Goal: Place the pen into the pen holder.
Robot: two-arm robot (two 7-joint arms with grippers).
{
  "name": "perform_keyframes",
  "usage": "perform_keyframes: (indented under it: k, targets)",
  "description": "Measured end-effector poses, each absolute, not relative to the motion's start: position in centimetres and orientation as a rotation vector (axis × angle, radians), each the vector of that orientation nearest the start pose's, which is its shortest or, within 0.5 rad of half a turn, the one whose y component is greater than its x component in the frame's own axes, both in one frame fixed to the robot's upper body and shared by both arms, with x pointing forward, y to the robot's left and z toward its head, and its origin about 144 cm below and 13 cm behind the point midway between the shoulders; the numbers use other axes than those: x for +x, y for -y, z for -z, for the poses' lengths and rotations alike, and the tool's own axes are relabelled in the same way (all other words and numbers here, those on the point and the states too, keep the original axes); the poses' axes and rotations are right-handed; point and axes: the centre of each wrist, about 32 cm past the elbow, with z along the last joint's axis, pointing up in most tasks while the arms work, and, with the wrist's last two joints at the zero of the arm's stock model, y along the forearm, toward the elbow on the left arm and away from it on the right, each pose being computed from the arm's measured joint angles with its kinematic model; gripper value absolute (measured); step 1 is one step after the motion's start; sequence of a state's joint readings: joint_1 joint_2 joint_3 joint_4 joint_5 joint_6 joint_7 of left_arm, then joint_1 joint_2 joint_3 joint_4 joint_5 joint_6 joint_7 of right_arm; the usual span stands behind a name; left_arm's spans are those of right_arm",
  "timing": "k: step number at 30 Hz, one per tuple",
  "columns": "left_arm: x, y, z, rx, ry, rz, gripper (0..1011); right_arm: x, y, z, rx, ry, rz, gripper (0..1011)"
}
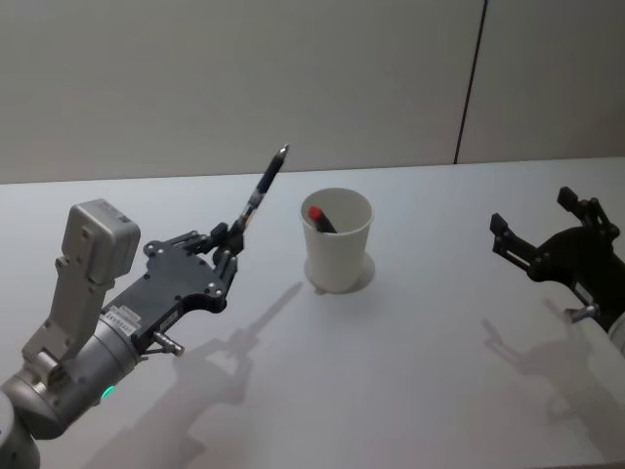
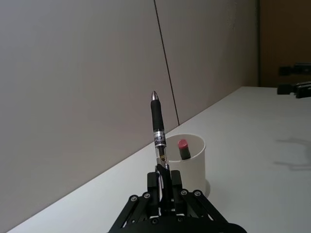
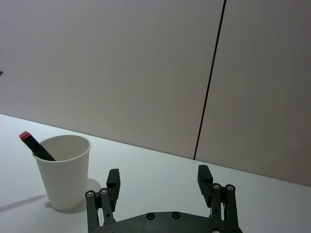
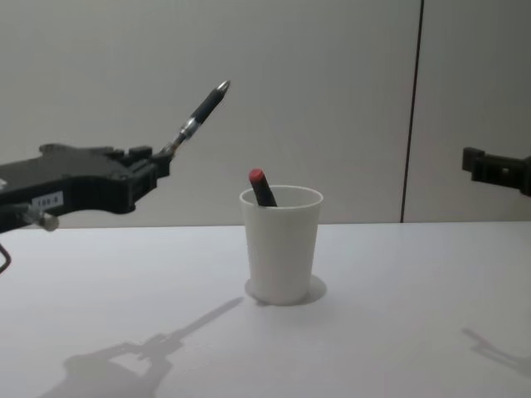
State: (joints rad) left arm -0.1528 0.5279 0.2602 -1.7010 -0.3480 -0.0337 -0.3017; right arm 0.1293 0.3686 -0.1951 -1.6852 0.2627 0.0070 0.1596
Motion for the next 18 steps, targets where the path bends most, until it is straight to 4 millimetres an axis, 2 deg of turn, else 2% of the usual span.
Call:
perform_keyframes:
  k: [18]
  targets:
    - [50.4, -29.0, -123.3, -0.028, 0.370, -0.719, 174, 48.4, 26.3, -121.7, 0.028, 0.212, 1.192, 1001]
